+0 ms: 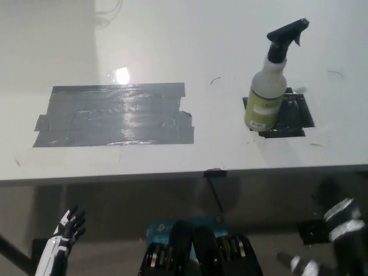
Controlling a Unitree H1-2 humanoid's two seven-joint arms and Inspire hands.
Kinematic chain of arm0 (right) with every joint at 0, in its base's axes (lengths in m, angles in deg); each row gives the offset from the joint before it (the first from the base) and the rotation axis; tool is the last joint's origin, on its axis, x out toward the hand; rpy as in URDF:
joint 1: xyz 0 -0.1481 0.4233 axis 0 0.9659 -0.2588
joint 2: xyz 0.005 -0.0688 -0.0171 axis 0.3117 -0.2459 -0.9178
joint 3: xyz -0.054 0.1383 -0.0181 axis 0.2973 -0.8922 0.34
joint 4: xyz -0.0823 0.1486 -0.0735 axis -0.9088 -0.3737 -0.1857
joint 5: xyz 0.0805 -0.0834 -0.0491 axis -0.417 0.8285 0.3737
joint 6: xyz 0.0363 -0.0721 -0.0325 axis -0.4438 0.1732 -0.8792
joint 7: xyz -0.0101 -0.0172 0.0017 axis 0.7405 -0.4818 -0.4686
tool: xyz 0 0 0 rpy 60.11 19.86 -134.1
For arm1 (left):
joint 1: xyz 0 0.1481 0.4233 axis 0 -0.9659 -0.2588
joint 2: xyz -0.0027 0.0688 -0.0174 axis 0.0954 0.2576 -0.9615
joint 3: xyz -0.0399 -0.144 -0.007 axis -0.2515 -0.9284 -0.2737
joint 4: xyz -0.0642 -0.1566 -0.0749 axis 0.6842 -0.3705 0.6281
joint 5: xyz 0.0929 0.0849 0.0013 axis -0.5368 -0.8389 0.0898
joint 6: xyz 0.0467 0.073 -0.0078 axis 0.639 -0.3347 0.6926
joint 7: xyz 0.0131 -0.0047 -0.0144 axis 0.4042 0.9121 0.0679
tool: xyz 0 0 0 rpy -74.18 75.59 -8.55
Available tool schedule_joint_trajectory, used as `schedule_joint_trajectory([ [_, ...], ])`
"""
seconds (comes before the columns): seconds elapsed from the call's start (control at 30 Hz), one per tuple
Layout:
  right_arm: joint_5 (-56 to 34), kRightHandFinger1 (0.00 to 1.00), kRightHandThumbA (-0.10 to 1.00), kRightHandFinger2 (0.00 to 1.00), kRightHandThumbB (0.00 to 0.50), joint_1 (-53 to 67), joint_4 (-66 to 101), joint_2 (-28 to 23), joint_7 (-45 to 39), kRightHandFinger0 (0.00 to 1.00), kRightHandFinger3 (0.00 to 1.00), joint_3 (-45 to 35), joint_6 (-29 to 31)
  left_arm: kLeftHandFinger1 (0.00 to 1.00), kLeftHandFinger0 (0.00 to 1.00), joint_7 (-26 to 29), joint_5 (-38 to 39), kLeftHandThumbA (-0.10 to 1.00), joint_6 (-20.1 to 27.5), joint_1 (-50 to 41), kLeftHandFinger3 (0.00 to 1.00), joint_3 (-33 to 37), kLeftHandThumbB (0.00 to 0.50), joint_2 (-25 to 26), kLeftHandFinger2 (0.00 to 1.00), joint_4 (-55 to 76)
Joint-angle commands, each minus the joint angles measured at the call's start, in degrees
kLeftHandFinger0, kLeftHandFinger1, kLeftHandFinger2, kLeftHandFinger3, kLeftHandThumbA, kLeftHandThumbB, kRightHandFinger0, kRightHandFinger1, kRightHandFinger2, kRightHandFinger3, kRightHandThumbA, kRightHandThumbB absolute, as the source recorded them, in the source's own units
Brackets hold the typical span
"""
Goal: A person hands a spray bottle to the robot which it grabs with its right hand and places on the black spot infront of it on the table
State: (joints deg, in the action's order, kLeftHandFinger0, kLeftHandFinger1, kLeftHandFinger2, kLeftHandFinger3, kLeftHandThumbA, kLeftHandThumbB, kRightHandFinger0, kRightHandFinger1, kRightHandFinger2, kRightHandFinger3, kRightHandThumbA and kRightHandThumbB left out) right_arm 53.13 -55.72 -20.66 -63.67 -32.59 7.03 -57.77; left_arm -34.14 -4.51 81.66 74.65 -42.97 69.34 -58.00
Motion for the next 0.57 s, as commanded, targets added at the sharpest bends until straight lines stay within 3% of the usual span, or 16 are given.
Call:
schedule_joint_trajectory([
  [0.0,7.7,1.00,1.00,1.00,0.500,-1.8,-8.3,-0.1,-1.2,1.00,1.00,2.4,6.1,1.00,1.00,-0.7,-0.5,0.99,3.8,-0.6,1.00,0.5,0.032,0.8,1.00,0.0],
  [0.13,9.0,1.00,1.00,1.00,0.500,-3.1,-12.8,-0.8,-0.8,1.00,1.00,2.2,6.7,1.00,1.00,-0.7,-0.4,1.00,3.7,-0.3,1.00,0.4,0.066,1.1,1.00,0.0],
  [0.27,8.1,1.00,1.00,1.00,0.500,-3.3,-14.3,-0.9,-1.1,1.00,1.00,2.0,6.5,1.00,1.00,-0.8,-0.3,1.00,4.0,-0.1,1.00,0.6,0.052,0.9,1.00,-0.1],
  [0.53,6.6,1.00,1.00,1.00,0.500,-3.2,-13.3,0.8,-1.5,1.00,1.00,2.6,4.2,1.00,1.00,0.5,-2.0,1.00,4.3,-0.7,1.00,2.0,0.094,-1.3,1.00,0.7],
])
